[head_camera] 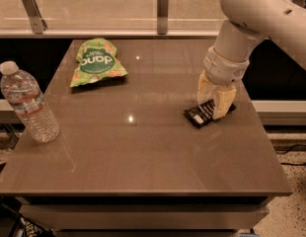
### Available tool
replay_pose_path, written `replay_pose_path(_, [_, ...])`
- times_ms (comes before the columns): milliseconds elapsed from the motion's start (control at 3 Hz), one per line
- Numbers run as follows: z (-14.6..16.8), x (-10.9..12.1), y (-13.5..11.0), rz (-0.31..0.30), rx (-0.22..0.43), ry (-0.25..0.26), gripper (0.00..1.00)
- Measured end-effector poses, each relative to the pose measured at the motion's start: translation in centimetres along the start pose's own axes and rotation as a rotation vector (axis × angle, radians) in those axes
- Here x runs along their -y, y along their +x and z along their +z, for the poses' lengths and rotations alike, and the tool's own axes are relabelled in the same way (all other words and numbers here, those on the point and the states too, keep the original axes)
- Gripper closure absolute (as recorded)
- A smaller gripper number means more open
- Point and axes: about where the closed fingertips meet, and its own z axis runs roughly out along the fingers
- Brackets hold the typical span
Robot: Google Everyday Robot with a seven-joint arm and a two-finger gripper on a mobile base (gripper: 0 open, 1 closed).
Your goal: Move rxbar chocolate near green rice chip bag
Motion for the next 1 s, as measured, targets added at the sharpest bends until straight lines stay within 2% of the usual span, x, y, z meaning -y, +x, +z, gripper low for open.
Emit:
replay_pose_path(333, [-1.3, 0.7, -0.3, 0.027, -0.013, 0.007, 1.00])
replay_pose_path(1000, [-4.9, 2.8, -0.1, 0.096, -0.032, 0.069, 1.00])
